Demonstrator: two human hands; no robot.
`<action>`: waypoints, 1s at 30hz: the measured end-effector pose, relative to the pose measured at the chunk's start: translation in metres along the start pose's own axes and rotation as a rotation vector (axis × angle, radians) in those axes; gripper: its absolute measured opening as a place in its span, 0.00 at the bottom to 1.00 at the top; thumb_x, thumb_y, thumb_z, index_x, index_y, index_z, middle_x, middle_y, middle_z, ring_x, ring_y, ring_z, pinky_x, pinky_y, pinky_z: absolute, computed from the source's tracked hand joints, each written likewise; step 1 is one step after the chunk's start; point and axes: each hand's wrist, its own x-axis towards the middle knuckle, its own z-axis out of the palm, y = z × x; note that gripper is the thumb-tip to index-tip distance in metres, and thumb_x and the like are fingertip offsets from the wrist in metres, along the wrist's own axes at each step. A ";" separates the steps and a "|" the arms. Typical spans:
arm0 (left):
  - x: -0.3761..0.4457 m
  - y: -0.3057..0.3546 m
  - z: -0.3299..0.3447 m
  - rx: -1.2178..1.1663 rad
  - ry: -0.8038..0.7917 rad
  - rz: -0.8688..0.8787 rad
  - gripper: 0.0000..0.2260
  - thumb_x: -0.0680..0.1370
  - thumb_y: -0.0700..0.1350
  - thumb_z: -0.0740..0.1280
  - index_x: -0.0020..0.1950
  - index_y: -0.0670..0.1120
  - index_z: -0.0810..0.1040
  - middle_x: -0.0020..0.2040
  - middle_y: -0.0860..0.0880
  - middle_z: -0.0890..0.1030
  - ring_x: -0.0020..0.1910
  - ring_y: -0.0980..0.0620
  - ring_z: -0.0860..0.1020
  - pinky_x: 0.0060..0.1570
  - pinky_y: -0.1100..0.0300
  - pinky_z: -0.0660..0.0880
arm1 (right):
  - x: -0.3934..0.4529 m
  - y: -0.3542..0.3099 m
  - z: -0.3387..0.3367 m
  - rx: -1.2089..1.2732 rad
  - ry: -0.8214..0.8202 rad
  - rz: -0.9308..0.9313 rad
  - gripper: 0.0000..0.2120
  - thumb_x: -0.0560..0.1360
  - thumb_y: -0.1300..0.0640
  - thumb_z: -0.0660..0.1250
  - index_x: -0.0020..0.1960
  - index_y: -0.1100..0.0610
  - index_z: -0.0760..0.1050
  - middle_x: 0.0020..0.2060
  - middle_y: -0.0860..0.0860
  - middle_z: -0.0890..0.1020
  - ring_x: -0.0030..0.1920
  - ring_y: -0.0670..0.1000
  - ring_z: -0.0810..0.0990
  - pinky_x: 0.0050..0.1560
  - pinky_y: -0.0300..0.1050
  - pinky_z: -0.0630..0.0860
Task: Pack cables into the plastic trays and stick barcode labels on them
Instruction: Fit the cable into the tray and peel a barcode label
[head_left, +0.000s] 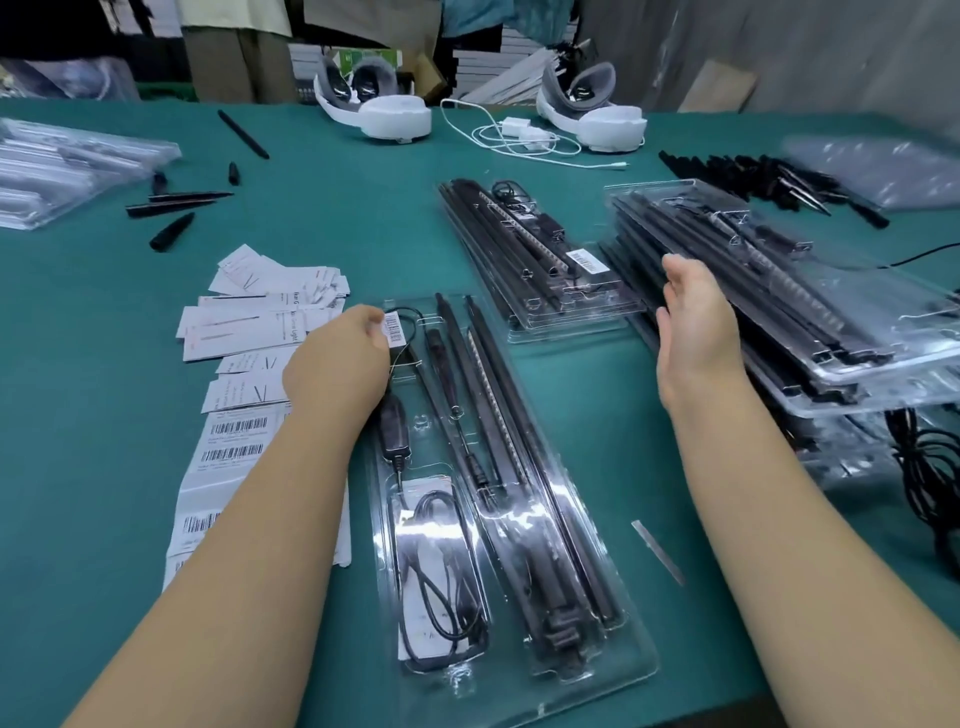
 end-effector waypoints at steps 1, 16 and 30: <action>0.000 0.000 0.000 0.001 0.000 0.001 0.15 0.81 0.48 0.54 0.65 0.56 0.74 0.55 0.48 0.81 0.52 0.44 0.76 0.42 0.56 0.65 | 0.001 0.002 0.000 -0.012 -0.009 -0.006 0.27 0.75 0.49 0.61 0.73 0.53 0.64 0.72 0.45 0.65 0.69 0.43 0.63 0.62 0.41 0.59; 0.001 0.000 -0.003 0.089 -0.059 0.063 0.22 0.79 0.61 0.56 0.70 0.55 0.69 0.60 0.47 0.79 0.59 0.42 0.75 0.44 0.56 0.66 | -0.003 0.028 0.009 -0.436 -0.056 -0.157 0.13 0.76 0.58 0.63 0.59 0.52 0.77 0.49 0.41 0.79 0.48 0.42 0.76 0.51 0.39 0.71; 0.001 0.006 -0.007 0.167 -0.104 0.109 0.18 0.82 0.54 0.50 0.70 0.62 0.70 0.59 0.48 0.80 0.54 0.43 0.74 0.40 0.57 0.65 | -0.031 0.034 0.028 -0.928 -0.589 -0.269 0.03 0.74 0.48 0.66 0.45 0.42 0.72 0.39 0.41 0.77 0.39 0.41 0.73 0.42 0.41 0.73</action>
